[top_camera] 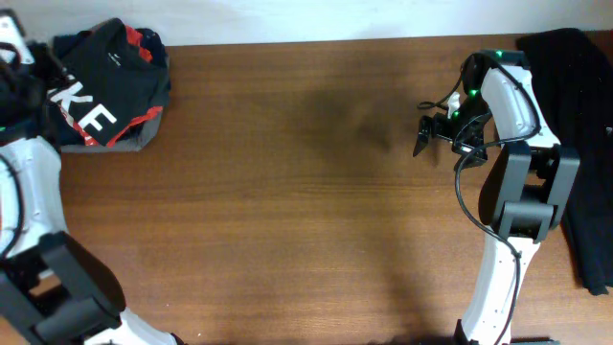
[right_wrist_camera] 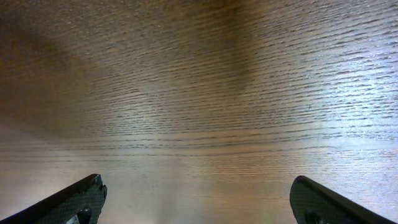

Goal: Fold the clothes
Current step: 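Press the placed shirt down on the stack with the left gripper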

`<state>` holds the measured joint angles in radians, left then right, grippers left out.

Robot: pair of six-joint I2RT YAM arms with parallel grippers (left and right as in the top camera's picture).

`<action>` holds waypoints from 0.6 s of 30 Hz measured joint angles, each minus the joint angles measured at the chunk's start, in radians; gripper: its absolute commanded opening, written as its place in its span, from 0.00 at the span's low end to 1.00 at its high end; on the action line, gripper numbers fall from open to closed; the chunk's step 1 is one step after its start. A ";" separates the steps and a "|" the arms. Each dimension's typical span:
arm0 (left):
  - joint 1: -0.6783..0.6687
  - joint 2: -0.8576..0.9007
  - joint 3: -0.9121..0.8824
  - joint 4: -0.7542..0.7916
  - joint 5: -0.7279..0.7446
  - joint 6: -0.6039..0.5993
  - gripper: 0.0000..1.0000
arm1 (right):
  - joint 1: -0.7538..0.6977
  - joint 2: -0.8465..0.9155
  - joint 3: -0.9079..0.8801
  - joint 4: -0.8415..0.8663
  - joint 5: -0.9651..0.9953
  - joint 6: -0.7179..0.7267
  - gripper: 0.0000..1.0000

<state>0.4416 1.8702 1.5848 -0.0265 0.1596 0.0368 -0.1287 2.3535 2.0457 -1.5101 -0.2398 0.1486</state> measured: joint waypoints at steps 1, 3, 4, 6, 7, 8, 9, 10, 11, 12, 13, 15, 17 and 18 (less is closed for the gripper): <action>-0.006 0.026 0.000 -0.001 -0.022 0.009 0.01 | 0.000 0.000 0.000 0.000 0.000 0.000 0.99; -0.009 0.072 0.000 0.000 -0.043 0.017 0.01 | 0.000 0.000 0.000 0.000 0.000 0.000 0.99; -0.008 0.102 0.000 0.008 -0.053 0.020 0.01 | 0.000 0.000 0.000 0.000 0.000 0.000 0.99; -0.007 0.166 -0.001 0.051 -0.069 0.025 0.01 | 0.000 0.000 0.000 0.000 0.000 0.000 0.99; -0.006 0.195 -0.002 0.084 -0.076 0.027 0.01 | 0.000 0.000 0.000 0.000 0.000 0.000 0.99; -0.006 0.232 -0.003 0.136 -0.084 0.028 0.01 | 0.000 0.000 0.000 0.001 0.000 0.000 0.99; -0.006 0.257 -0.003 0.169 -0.093 0.028 0.01 | 0.000 0.000 0.000 0.000 0.000 0.000 0.99; -0.006 0.286 -0.006 0.217 -0.107 0.028 0.00 | 0.000 0.000 0.000 0.000 0.000 -0.001 0.99; -0.006 0.313 -0.006 0.267 -0.122 0.028 0.00 | 0.000 0.000 0.000 -0.002 0.000 0.000 0.99; -0.007 0.335 -0.006 0.314 -0.136 0.028 0.01 | 0.000 0.000 0.000 -0.001 0.000 -0.001 0.99; -0.007 0.355 -0.006 0.347 -0.146 0.029 0.01 | 0.000 0.000 0.000 -0.002 0.000 -0.001 0.99; -0.007 0.391 -0.002 0.365 -0.164 0.031 0.01 | 0.000 0.000 0.000 -0.002 -0.001 0.000 0.99; -0.006 0.429 0.013 0.340 -0.175 0.031 0.00 | 0.000 0.000 0.000 -0.001 -0.011 -0.001 0.99; -0.006 0.449 0.028 0.313 -0.180 0.031 0.00 | 0.000 0.000 0.000 -0.001 -0.014 0.000 0.99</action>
<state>0.4351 2.3188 1.6127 0.2867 -0.0208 0.0681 -0.1287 2.3535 2.0457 -1.5112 -0.2535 0.1486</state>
